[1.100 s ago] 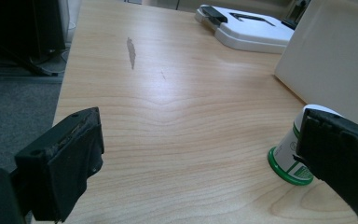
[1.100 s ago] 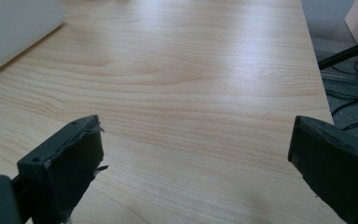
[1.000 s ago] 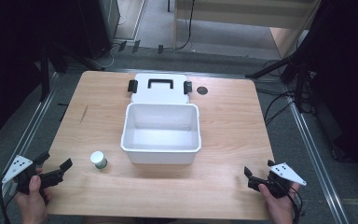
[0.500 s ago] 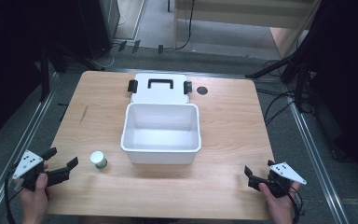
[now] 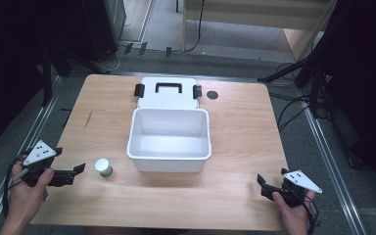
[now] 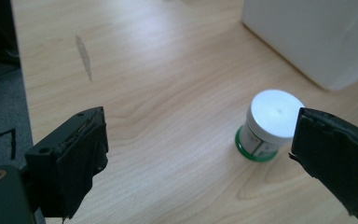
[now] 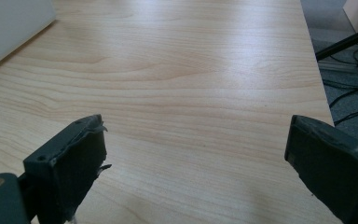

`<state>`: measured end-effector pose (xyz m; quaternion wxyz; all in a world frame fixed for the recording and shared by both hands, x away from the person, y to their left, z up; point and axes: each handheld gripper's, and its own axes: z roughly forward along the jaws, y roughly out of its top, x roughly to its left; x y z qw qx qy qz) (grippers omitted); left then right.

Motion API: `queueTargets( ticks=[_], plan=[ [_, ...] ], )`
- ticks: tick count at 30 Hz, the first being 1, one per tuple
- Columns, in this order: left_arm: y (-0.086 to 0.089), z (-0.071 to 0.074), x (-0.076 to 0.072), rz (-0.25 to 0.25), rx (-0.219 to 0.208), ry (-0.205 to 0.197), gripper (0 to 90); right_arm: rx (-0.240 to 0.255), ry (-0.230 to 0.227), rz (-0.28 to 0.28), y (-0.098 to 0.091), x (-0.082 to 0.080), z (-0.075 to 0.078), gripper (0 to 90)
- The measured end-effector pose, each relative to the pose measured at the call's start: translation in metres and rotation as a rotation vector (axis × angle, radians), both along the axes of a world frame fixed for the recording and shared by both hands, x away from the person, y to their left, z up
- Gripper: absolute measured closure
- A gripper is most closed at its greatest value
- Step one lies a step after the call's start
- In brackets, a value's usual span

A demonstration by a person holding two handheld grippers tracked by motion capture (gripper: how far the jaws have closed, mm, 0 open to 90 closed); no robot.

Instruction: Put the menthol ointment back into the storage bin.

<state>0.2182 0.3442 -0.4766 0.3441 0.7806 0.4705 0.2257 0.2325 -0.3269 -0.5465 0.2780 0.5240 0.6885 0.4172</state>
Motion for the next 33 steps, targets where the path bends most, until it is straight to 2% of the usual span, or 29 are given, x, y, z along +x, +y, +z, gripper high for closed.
queueTargets(
  ticks=[2,3,4,6,7,9,11,13,17,22,27,29,31,33],
  plan=[
    [-0.003,0.004,0.004,-0.024,0.026,0.039,4.6,0.001,0.002,0.001,0.000,0.000,0.000,5.5],
    [-0.003,0.004,0.004,-0.024,0.026,0.039,4.6,0.001,0.002,0.001,0.000,0.000,0.000,5.5],
    [-0.006,0.008,0.008,-0.042,0.054,0.075,4.6,0.001,0.002,0.000,0.000,0.000,0.000,5.7],
    [-0.009,0.011,0.012,-0.053,0.072,0.112,4.6,0.000,0.000,-0.001,0.000,0.000,0.000,5.7],
    [-0.009,0.011,0.012,-0.053,0.072,0.112,4.6,0.002,0.000,-0.002,0.000,0.000,0.000,5.8],
    [-0.015,0.017,0.018,-0.070,0.105,0.165,4.6,0.005,0.000,-0.002,-0.001,0.000,0.000,5.8],
    [-0.018,0.018,0.020,-0.077,0.112,0.181,4.6,0.006,-0.001,-0.001,-0.001,0.000,0.000,5.8],
    [-0.026,0.022,0.026,-0.106,0.130,0.234,4.6,0.007,-0.001,0.000,-0.001,0.000,0.000,5.7],
    [-0.036,0.023,0.034,-0.141,0.174,0.314,4.7,0.007,0.000,0.000,-0.001,0.000,0.000,5.8],
    [-0.049,0.028,0.044,-0.166,0.214,0.378,4.7,0.008,0.001,0.003,-0.001,0.000,0.000,5.8],
    [-0.066,0.024,0.050,-0.215,0.304,0.466,4.8,0.010,0.001,0.004,-0.001,0.000,0.000,5.8],
    [-0.072,0.021,0.053,-0.221,0.329,0.486,7.0,0.009,-0.001,0.006,-0.001,0.000,0.000,5.8],
    [-0.076,0.019,0.057,-0.222,0.337,0.520,7.2,0.009,0.000,0.009,-0.001,0.000,0.000,5.8],
    [-0.079,0.017,0.060,-0.219,0.352,0.532,10.0,0.007,0.001,0.010,-0.001,0.000,0.000,5.8]
  ],
)
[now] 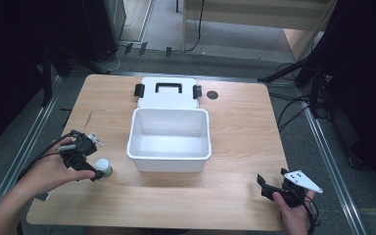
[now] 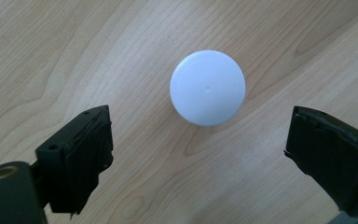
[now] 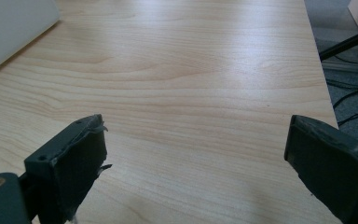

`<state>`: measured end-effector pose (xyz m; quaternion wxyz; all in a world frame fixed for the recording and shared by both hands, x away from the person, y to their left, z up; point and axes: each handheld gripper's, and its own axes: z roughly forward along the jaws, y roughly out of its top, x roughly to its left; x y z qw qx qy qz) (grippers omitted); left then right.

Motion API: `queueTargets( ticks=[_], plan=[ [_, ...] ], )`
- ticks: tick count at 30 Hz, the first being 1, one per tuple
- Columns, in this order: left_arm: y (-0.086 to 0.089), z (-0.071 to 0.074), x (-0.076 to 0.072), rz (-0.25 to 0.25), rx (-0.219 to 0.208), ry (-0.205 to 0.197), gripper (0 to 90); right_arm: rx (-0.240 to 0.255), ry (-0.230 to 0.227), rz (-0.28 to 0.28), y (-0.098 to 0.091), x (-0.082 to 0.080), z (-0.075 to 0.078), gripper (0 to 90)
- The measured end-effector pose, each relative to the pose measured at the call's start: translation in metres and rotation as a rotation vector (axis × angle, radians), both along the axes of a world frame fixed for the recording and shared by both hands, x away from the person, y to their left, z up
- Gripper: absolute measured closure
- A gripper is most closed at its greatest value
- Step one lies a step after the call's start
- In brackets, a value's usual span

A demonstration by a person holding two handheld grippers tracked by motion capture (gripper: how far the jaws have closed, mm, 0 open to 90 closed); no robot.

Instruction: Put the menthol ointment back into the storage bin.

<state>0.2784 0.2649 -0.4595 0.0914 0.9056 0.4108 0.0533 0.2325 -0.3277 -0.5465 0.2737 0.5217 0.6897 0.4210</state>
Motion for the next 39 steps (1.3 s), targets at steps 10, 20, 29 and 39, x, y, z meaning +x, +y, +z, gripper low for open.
queueTargets(
  ticks=[10,20,29,39],
  plan=[
    [-0.011,-0.010,0.011,-0.011,0.039,0.060,23.1,0.003,0.006,0.003,0.000,0.000,0.000,5.8],
    [-0.019,-0.014,0.021,-0.008,0.053,0.096,36.1,0.002,0.007,0.004,0.000,0.000,0.000,5.8],
    [-0.024,-0.019,0.023,-0.029,0.084,0.133,50.9,0.001,0.006,0.005,0.001,0.000,0.000,6.0],
    [-0.020,0.002,0.027,-0.027,0.092,0.137,51.3,0.001,0.006,0.006,0.001,0.000,0.000,6.1]
  ],
)
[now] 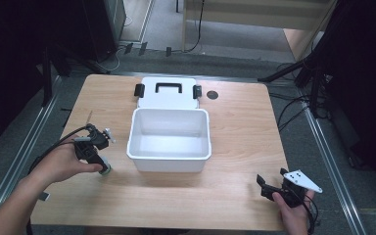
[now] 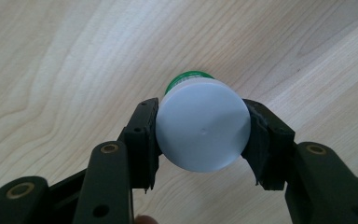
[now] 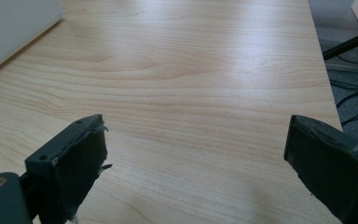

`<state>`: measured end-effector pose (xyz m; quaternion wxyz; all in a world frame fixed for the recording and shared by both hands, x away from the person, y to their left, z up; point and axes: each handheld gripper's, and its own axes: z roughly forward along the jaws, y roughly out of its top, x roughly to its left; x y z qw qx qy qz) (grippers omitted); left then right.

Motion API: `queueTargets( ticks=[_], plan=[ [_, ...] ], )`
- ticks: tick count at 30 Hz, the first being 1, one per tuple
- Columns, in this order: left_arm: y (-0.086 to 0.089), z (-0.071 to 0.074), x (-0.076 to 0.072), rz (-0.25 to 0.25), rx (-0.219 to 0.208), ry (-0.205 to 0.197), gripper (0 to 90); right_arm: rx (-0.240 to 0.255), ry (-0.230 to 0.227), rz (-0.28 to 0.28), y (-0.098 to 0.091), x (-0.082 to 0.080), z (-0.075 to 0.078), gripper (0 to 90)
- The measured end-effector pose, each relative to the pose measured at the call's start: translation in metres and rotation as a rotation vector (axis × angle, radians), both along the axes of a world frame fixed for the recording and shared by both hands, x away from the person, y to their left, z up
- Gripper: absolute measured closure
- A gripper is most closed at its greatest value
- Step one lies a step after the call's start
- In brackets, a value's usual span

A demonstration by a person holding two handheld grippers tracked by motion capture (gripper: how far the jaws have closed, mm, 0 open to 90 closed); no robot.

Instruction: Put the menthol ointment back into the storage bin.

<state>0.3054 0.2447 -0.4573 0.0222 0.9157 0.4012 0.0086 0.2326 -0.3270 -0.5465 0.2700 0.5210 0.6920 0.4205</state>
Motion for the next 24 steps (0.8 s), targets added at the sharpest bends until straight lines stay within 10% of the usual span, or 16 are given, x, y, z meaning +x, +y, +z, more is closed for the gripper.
queueTargets(
  ticks=[24],
  plan=[
    [-0.008,0.065,0.010,-0.043,0.000,-0.027,51.5,-0.003,0.003,0.017,0.000,0.001,0.000,7.0]
  ],
)
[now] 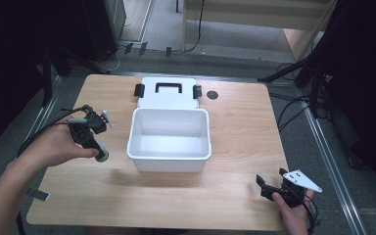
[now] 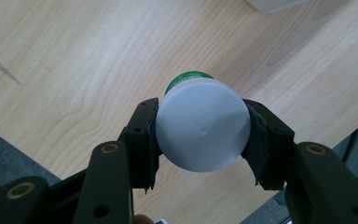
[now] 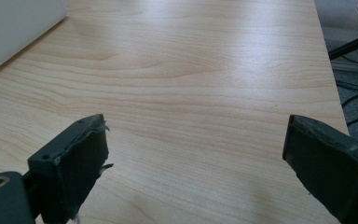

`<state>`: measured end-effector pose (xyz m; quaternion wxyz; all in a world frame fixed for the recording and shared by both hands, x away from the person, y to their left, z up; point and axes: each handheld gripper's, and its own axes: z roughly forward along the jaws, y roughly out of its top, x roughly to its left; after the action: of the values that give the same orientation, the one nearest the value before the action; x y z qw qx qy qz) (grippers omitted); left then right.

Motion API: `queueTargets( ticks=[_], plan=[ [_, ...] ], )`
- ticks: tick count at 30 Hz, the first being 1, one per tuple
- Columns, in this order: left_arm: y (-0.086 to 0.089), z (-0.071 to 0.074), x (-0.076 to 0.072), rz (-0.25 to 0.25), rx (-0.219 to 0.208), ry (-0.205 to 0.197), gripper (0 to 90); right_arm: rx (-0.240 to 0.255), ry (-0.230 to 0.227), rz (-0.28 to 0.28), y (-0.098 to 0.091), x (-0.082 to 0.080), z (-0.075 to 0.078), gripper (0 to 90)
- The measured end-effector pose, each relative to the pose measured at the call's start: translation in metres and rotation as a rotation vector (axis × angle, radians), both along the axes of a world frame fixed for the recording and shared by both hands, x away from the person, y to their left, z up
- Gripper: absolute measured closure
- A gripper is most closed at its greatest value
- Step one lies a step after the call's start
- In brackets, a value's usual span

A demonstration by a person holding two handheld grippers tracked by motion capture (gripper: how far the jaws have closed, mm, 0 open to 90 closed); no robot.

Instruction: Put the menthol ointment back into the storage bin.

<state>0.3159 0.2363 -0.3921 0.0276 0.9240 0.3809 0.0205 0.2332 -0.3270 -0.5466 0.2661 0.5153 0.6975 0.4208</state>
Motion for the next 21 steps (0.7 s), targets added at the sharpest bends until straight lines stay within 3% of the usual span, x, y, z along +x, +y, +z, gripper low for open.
queueTargets(
  ticks=[12,21],
  plan=[
    [-0.006,0.030,0.010,-0.005,0.005,-0.005,51.6,-0.002,-0.001,0.005,0.000,0.000,0.000,8.8],
    [-0.020,0.050,0.018,-0.039,0.014,-0.011,51.6,0.004,-0.006,0.008,0.000,0.000,0.000,8.9]
  ],
)
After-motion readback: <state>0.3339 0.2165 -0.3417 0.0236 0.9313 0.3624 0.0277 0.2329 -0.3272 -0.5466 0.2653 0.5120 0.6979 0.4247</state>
